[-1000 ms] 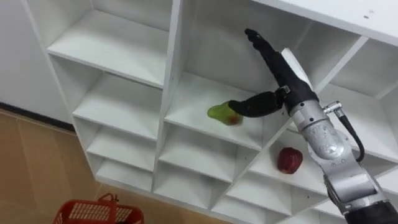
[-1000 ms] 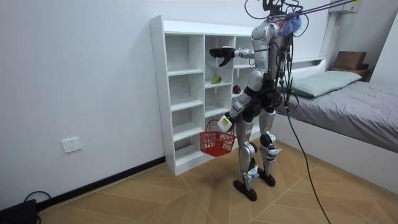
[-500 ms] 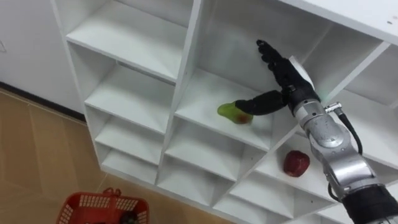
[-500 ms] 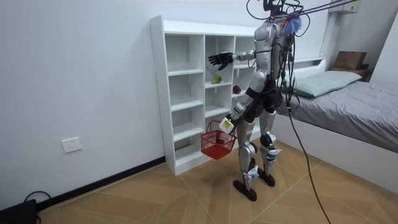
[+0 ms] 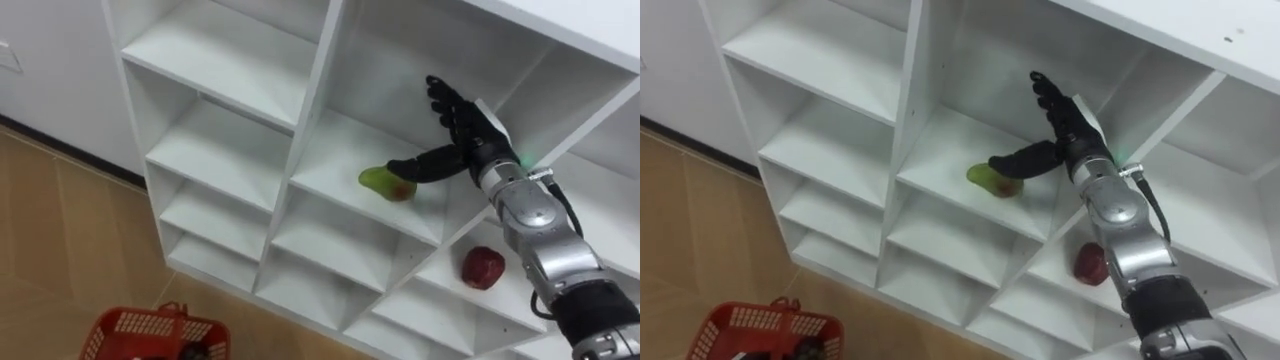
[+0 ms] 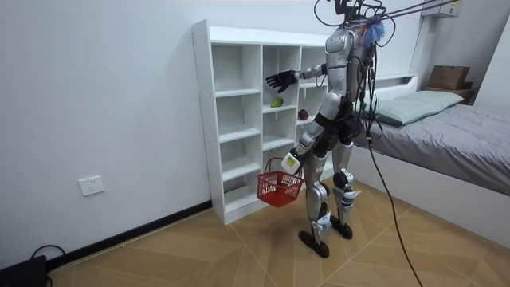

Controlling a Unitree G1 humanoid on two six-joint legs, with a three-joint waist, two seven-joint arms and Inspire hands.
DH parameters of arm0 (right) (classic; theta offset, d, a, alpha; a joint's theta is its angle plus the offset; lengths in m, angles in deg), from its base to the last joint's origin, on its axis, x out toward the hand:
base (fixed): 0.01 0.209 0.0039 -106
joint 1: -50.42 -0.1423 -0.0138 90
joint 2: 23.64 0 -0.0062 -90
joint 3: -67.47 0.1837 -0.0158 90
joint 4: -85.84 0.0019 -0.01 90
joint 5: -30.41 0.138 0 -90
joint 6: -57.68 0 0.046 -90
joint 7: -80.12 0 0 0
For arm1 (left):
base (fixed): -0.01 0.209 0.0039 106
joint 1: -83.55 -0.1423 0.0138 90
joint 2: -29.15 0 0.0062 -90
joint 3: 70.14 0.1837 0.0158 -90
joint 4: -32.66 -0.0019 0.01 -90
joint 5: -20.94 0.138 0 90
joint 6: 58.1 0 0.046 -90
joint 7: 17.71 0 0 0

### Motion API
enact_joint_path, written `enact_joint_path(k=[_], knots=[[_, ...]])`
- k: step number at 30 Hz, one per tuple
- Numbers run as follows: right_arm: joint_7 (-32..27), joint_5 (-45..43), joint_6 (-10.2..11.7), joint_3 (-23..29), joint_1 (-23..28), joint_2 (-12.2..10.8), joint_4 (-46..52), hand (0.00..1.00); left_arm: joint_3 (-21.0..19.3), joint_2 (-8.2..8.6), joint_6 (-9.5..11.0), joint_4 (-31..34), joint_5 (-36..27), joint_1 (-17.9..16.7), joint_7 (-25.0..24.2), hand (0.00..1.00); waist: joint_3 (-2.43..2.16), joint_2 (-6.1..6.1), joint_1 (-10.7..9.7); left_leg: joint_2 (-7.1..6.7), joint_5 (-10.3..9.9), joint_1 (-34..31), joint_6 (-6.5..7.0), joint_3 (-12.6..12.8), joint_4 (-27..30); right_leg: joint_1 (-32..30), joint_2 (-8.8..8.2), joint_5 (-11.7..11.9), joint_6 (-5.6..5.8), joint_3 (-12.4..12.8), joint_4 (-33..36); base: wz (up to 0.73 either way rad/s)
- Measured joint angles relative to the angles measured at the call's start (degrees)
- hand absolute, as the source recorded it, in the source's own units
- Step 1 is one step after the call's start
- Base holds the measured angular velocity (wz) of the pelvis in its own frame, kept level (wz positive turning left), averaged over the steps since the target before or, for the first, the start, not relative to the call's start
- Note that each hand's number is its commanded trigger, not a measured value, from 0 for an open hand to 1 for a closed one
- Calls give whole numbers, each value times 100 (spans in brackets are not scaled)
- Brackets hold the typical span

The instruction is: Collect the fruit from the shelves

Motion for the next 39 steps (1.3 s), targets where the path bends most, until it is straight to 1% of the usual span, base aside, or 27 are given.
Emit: enact_joint_path(k=[3,5,8,9,10,11,12,15,17,28,34,39], knots=[[0,8,2,-72,-88,-10,-185,0,56,-1,-22,-1,47,60,0,100,17,22,-2,-8,0,-51,0,-13,49,-18,-3,0,0,-14,-2,0],[1,13,-3,-163,-190,-10,-341,0,108,3,-54,-1,103,87,-1,100,54,72,-2,-12,1,-67,0,-26,62,-23,-6,0,0,-18,-3,0],[3,24,5,-201,-194,-14,-542,0,227,0,-112,-6,93,118,0,100,78,116,19,-17,26,-114,-8,-55,66,-45,-8,0,0,-31,0,9],[6,23,5,-221,-194,-14,-593,0,242,0,-119,-6,84,124,0,100,67,120,30,-17,33,-155,-9,-55,71,-82,-8,0,0,-29,5,5],[37,21,4,-230,-194,-17,-669,0,255,3,-120,-10,69,163,-2,100,66,123,63,-20,58,-224,-10,-54,71,-151,-10,3,-4,-29,7,0],[51,21,4,-244,-194,-21,-752,0,303,4,-124,-15,66,203,-5,100,53,120,97,-24,89,-281,-10,-55,74,-228,-14,10,-17,-26,11,0],[63,17,0,-250,-194,-21,-794,0,323,8,-125,-16,52,217,-8,100,52,124,113,-28,97,-311,-9,-58,85,-253,-19,13,-21,-32,13,3],[106,-32,-6,-271,-194,-22,-954,0,412,7,-127,-21,-6,245,-40,100,70,215,149,-51,104,-388,2,-78,124,-307,-36,14,-22,-45,16,4],[146,-112,-6,-271,-194,-21,-996,0,414,12,-128,-22,-6,242,-129,100,50,277,148,-73,116,-441,13,-102,122,-362,-51,14,-20,-42,24,0],[198,-113,-6,-272,-192,-40,-995,0,412,23,-129,-29,-5,253,-135,100,40,300,156,-75,127,-470,11,-100,110,-413,-54,14,-20,-28,35,0],[380,-143,-9,-271,-192,-38,-995,0,413,42,-129,-29,-5,253,-148,100,13,329,126,-75,127,-470,12,-100,108,-414,-54,14,-20,-19,38,0],[393,-162,-10,-270,-192,-36,-995,0,413,45,-130,-29,-5,254,-147,100,7,328,121,-75,128,-479,11,-103,109,-422,-56,14,-20,-22,45,0]])
